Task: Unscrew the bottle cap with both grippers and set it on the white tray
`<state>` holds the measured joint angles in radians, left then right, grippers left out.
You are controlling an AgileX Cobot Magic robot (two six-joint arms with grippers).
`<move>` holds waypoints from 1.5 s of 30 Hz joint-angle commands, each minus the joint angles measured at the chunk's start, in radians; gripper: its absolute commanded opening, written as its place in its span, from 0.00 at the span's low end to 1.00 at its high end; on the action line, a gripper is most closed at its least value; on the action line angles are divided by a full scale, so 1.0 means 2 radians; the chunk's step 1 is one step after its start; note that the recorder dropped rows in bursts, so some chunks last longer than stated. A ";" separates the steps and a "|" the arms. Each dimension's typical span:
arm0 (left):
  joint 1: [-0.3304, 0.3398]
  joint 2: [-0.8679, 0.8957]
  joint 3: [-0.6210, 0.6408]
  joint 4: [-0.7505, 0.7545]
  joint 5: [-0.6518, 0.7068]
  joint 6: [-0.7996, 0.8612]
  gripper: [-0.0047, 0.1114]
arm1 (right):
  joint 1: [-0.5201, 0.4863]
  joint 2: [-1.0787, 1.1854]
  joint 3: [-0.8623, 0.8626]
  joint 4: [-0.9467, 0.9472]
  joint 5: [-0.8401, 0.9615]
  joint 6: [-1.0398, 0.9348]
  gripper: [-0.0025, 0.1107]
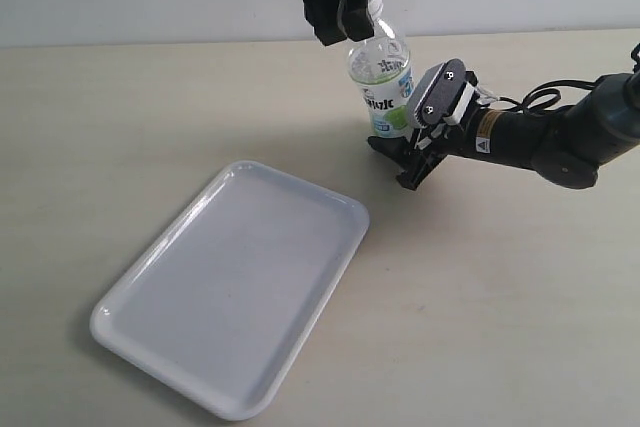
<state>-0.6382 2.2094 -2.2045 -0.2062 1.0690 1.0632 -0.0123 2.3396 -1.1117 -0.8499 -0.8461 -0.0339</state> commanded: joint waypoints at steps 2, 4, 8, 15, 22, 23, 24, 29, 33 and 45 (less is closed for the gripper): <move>0.000 0.001 -0.003 -0.007 0.006 -0.004 0.55 | 0.000 -0.001 -0.002 0.006 0.000 -0.005 0.02; 0.000 -0.001 -0.003 -0.007 0.006 -0.003 0.55 | 0.000 -0.001 -0.002 0.006 0.000 -0.005 0.02; 0.000 -0.005 -0.003 -0.007 0.004 -0.003 0.42 | 0.000 -0.001 -0.002 0.006 0.000 -0.005 0.02; 0.000 -0.005 -0.003 -0.007 -0.001 -0.003 0.18 | 0.000 -0.001 -0.002 0.006 0.000 -0.005 0.02; 0.000 -0.005 -0.003 -0.012 -0.017 -0.036 0.04 | 0.000 -0.001 -0.002 0.006 0.000 -0.005 0.02; 0.000 -0.005 -0.003 -0.012 -0.017 -0.037 0.04 | 0.000 -0.001 -0.002 0.006 0.000 -0.005 0.02; 0.000 -0.005 -0.003 -0.014 -0.017 -0.040 0.04 | 0.000 -0.001 -0.002 0.006 0.000 -0.005 0.02; 0.000 -0.005 -0.003 -0.014 -0.008 -0.106 0.04 | 0.000 -0.001 -0.002 0.006 0.000 -0.004 0.02; 0.000 -0.005 -0.003 -0.014 0.010 -0.179 0.04 | 0.000 -0.001 -0.002 0.006 0.001 -0.004 0.02; 0.000 -0.005 -0.003 -0.010 0.003 -0.290 0.17 | 0.000 -0.001 -0.002 0.006 0.004 -0.003 0.02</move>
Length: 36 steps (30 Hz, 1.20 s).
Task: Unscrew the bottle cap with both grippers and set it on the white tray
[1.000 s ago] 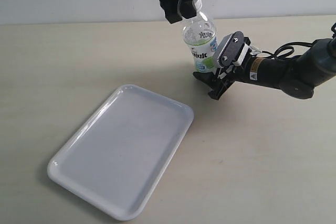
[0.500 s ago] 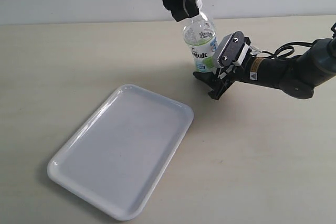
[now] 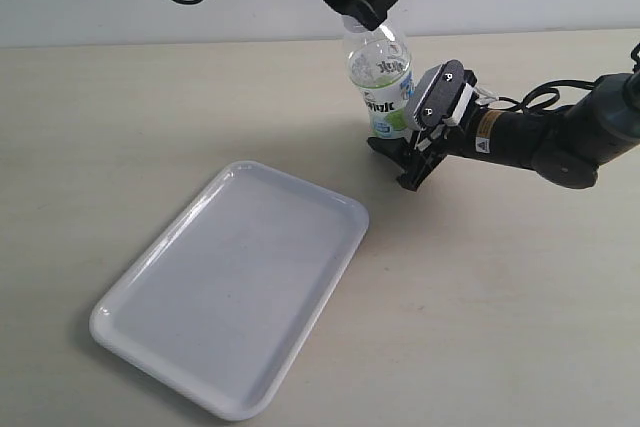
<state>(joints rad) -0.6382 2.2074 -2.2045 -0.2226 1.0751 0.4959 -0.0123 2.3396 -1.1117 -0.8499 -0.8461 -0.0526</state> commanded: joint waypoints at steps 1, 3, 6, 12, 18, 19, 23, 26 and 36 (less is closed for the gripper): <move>0.000 -0.004 -0.003 -0.001 0.000 0.001 0.25 | 0.000 -0.001 -0.002 0.006 0.004 0.006 0.02; 0.000 -0.004 -0.003 -0.001 0.000 0.007 0.43 | 0.000 -0.001 -0.002 0.006 0.005 0.006 0.02; 0.000 -0.004 -0.003 0.000 -0.001 0.011 0.68 | 0.000 -0.001 -0.002 0.006 0.005 0.006 0.02; 0.000 -0.004 -0.003 0.016 0.012 0.079 0.57 | 0.000 -0.001 -0.002 0.006 0.006 0.006 0.02; 0.000 -0.005 -0.003 0.016 0.015 0.159 0.40 | 0.000 -0.001 -0.002 0.006 0.007 0.006 0.02; 0.000 -0.005 -0.003 0.016 0.015 0.172 0.41 | 0.000 -0.001 -0.002 0.006 0.008 0.006 0.02; 0.000 -0.006 -0.003 0.010 0.020 0.227 0.49 | 0.000 -0.001 -0.002 0.006 0.014 0.004 0.02; 0.000 -0.007 -0.003 -0.001 0.022 0.251 0.52 | 0.000 -0.001 -0.002 0.006 0.015 -0.001 0.02; 0.000 -0.031 -0.003 -0.005 0.010 0.251 0.52 | 0.000 -0.001 -0.002 0.006 0.019 -0.001 0.02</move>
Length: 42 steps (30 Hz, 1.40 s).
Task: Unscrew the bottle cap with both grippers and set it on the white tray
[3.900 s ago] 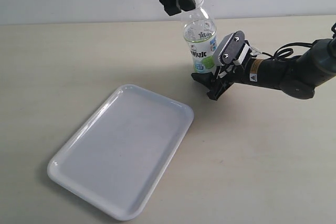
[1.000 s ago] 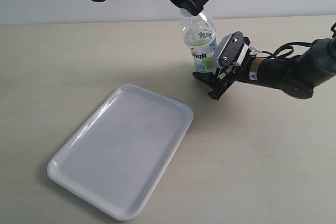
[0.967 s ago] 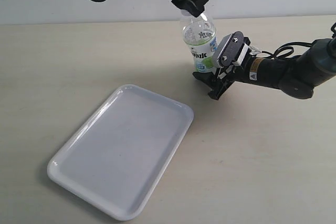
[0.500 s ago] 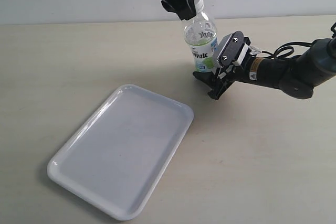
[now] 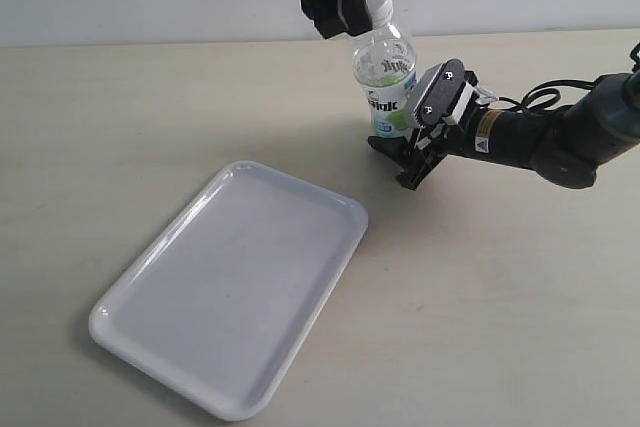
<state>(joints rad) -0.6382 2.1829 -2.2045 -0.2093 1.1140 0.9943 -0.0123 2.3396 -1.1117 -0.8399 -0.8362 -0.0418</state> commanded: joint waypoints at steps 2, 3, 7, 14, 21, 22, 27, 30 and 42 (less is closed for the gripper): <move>0.000 -0.022 -0.003 -0.013 -0.013 0.002 0.52 | 0.000 -0.001 -0.002 0.001 0.014 -0.007 0.02; 0.000 -0.022 -0.003 -0.016 -0.015 0.002 0.52 | 0.000 -0.001 -0.002 0.001 0.014 -0.007 0.02; 0.000 -0.022 -0.003 -0.019 -0.015 0.002 0.52 | 0.000 -0.001 -0.002 0.001 0.014 -0.007 0.02; 0.000 -0.022 -0.003 -0.018 -0.015 0.002 0.58 | 0.000 -0.001 -0.002 0.001 0.014 -0.007 0.02; 0.000 -0.021 -0.003 -0.018 -0.015 0.002 0.58 | 0.000 -0.001 -0.002 0.001 0.014 -0.007 0.02; 0.000 -0.021 -0.003 -0.018 -0.015 -0.002 0.58 | 0.000 -0.001 -0.002 0.001 0.015 -0.004 0.02; 0.000 -0.016 -0.003 -0.019 -0.014 -0.003 0.58 | 0.000 -0.001 -0.002 0.001 0.015 -0.004 0.02; 0.000 -0.014 -0.003 -0.019 -0.016 -0.003 0.58 | 0.000 -0.001 -0.002 0.001 0.015 -0.004 0.02; 0.000 -0.004 -0.003 -0.019 -0.028 -0.003 0.58 | 0.000 -0.001 -0.002 0.001 0.015 -0.004 0.02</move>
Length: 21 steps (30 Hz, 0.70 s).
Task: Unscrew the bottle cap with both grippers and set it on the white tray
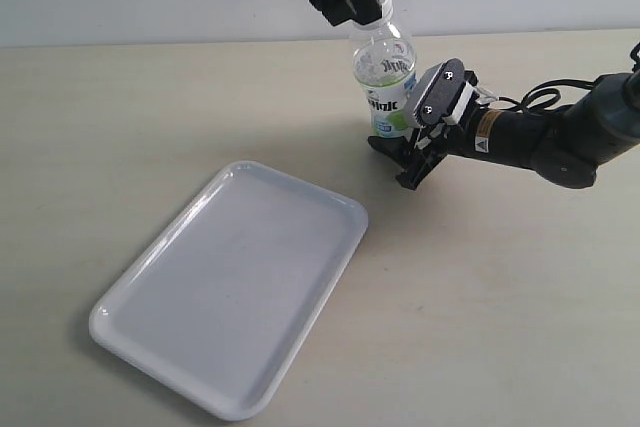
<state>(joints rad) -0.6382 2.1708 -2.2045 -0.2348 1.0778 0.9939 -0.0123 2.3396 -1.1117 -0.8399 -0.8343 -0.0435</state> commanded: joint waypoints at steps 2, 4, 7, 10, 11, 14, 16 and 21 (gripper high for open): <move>0.000 0.002 -0.003 -0.007 -0.013 -0.002 0.58 | 0.000 -0.001 -0.002 0.001 0.014 -0.003 0.02; 0.000 0.002 -0.003 -0.007 -0.013 -0.002 0.58 | 0.000 -0.001 -0.002 0.001 0.014 -0.003 0.02; 0.000 0.007 -0.003 -0.007 -0.016 -0.003 0.58 | 0.000 -0.001 -0.002 0.001 0.014 -0.003 0.02; 0.000 0.013 -0.003 -0.007 -0.017 -0.004 0.58 | 0.000 -0.001 -0.002 0.001 0.014 -0.003 0.02; 0.000 0.015 -0.003 -0.007 -0.017 -0.004 0.58 | 0.000 -0.001 -0.002 0.001 0.014 -0.003 0.02; 0.000 0.018 -0.003 -0.007 -0.020 -0.004 0.58 | 0.000 -0.001 -0.002 0.001 0.014 -0.003 0.02; 0.000 0.018 -0.003 -0.007 -0.022 -0.002 0.58 | 0.000 -0.001 -0.002 0.001 0.014 -0.003 0.02; 0.000 0.018 -0.003 -0.007 -0.022 -0.002 0.57 | 0.000 -0.001 -0.002 0.001 0.014 -0.003 0.02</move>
<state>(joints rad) -0.6382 2.2084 -2.2045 -0.2385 1.0449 0.9939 -0.0123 2.3396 -1.1117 -0.8399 -0.8343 -0.0435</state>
